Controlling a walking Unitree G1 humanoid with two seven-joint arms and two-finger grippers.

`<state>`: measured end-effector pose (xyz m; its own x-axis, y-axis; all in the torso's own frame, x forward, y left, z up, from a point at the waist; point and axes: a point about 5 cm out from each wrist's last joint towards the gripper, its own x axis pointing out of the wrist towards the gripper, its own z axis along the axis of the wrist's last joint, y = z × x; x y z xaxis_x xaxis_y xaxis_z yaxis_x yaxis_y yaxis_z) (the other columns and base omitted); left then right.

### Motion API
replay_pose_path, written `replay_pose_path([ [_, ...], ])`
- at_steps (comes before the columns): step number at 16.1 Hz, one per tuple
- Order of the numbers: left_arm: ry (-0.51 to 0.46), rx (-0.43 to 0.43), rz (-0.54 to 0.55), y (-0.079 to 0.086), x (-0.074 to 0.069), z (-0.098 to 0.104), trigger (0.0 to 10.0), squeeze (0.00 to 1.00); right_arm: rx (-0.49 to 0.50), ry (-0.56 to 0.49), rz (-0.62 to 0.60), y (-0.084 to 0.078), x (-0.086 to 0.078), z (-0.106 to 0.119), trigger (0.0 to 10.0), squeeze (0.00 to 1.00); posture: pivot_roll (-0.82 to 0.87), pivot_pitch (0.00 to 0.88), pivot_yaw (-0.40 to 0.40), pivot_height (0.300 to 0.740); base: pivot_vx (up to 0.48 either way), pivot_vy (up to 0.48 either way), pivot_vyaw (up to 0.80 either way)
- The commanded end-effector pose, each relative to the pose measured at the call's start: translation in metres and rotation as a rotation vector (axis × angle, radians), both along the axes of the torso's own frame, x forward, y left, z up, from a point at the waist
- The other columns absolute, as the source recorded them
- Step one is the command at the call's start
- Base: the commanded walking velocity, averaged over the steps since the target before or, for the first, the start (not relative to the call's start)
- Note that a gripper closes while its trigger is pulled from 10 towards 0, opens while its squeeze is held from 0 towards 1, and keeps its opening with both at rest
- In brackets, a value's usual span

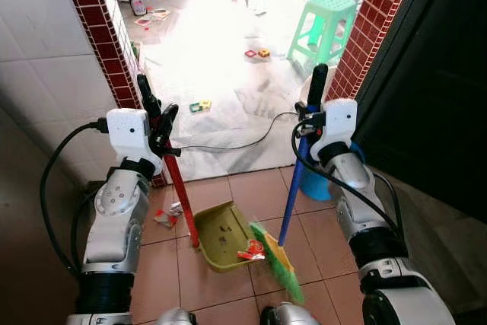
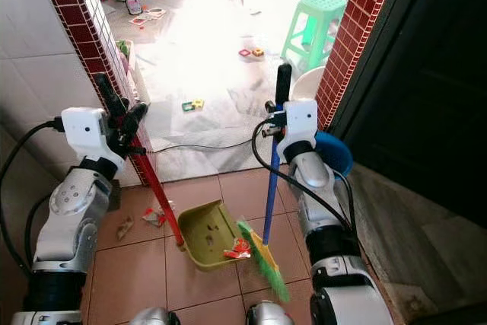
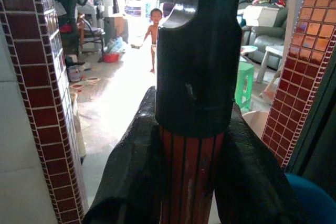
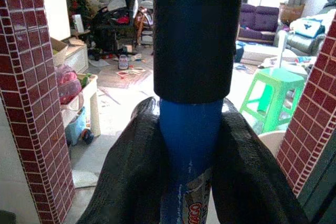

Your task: Sweep floor

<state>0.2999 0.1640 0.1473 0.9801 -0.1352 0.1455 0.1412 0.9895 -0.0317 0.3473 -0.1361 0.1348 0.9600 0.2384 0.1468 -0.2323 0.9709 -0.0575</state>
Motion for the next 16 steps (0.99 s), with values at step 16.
replay_pose_path([
  [16,-0.007,-0.012,0.000,-0.010,-0.014,-0.008,10.0,0.00,0.406,-0.019,-0.015,0.006,0.021,0.073,10.0,0.00,-0.09,0.048,-0.046,0.740,0.000,0.000,0.09],
])
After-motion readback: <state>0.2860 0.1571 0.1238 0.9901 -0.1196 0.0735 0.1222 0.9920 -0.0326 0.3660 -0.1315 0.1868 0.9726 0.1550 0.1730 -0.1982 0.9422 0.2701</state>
